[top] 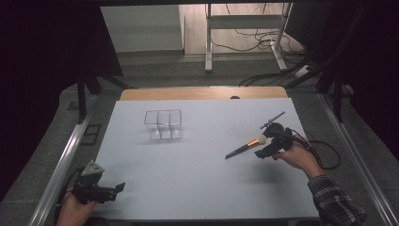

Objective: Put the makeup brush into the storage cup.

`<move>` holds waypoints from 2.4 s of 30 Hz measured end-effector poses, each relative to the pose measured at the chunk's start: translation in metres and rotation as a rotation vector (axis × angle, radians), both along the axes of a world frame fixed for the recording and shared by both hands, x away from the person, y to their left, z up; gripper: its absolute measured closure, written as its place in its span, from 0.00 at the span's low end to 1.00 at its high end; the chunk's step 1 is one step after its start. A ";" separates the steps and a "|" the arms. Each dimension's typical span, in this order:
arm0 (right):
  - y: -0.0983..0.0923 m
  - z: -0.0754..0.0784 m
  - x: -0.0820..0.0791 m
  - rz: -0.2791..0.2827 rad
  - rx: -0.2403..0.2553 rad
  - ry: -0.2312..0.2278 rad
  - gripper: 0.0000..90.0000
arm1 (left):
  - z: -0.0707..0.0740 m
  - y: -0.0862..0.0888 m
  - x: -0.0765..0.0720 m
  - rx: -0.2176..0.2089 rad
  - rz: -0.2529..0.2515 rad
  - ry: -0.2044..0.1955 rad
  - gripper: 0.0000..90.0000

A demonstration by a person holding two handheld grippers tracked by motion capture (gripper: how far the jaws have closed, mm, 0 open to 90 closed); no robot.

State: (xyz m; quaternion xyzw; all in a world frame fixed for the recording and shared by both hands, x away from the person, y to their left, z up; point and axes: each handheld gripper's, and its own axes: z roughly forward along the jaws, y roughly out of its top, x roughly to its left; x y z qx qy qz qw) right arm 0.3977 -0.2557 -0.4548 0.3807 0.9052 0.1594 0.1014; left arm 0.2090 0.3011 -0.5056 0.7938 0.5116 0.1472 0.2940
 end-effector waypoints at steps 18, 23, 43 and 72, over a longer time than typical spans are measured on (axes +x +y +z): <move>0.015 -0.002 0.013 0.028 0.014 0.016 0.00 | 0.000 -0.001 0.000 0.005 -0.004 0.000 0.00; 0.019 -0.004 0.017 0.042 0.016 0.023 0.00 | 0.000 -0.001 0.000 0.006 -0.006 0.001 0.00; 0.042 -0.008 0.031 0.079 0.038 0.056 0.00 | -0.001 -0.001 0.000 0.006 -0.008 0.005 0.00; 0.056 -0.030 0.043 0.163 0.004 0.095 0.02 | -0.001 -0.001 0.000 0.008 -0.009 0.009 0.00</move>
